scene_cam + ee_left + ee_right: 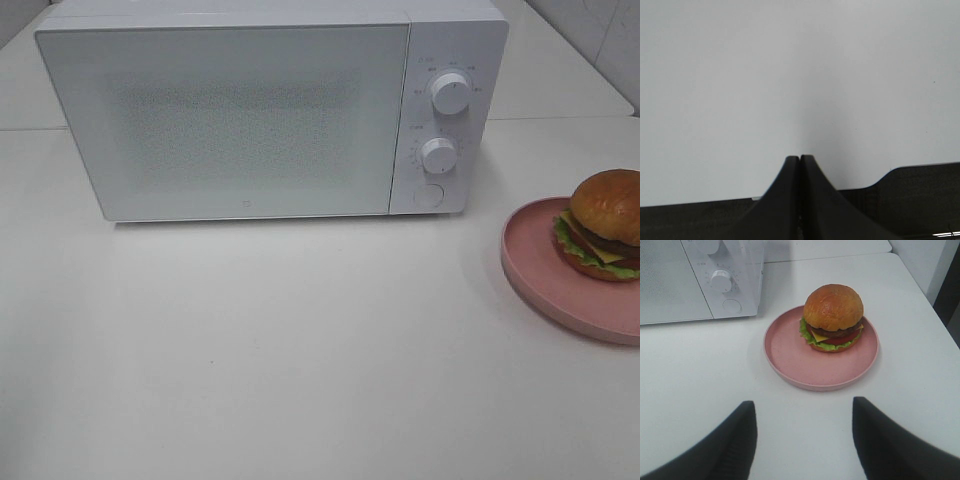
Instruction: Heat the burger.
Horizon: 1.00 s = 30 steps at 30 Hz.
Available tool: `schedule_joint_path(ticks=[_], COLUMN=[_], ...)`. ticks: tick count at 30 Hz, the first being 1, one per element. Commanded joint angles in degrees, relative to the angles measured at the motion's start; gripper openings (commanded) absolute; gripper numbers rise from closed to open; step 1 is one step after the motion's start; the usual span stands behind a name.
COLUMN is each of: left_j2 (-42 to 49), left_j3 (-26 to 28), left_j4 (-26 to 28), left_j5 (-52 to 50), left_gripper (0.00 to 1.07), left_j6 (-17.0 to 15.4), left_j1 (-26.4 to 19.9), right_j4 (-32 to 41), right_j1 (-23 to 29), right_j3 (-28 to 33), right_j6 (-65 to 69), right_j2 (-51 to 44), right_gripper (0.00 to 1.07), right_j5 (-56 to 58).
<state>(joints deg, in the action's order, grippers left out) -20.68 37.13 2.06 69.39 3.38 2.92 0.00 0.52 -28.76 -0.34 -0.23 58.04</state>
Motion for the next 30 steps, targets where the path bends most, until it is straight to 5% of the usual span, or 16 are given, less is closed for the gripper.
schedule_joint_path(ticks=[1,5,30], left_j2=[4.9,13.5,15.5], left_j3=[-3.1,-7.6,-8.3], left_j4=[2.1,6.8,8.1], left_j5=[-2.7,-9.9,-9.3], left_gripper=[0.0,0.0,0.0], left_j6=[3.7,8.7,8.2], left_j1=[-0.2,-0.2,-0.2], right_j4=[0.0,0.0,0.0], right_j1=[-0.3,-0.3,-0.3], right_j3=[0.1,0.1,0.1], right_j6=[0.3,0.3,0.3], right_j2=[-1.5,-1.5,-1.5], right_gripper=[0.55,0.55,0.55], right_j5=[-0.6,-0.6,-0.6])
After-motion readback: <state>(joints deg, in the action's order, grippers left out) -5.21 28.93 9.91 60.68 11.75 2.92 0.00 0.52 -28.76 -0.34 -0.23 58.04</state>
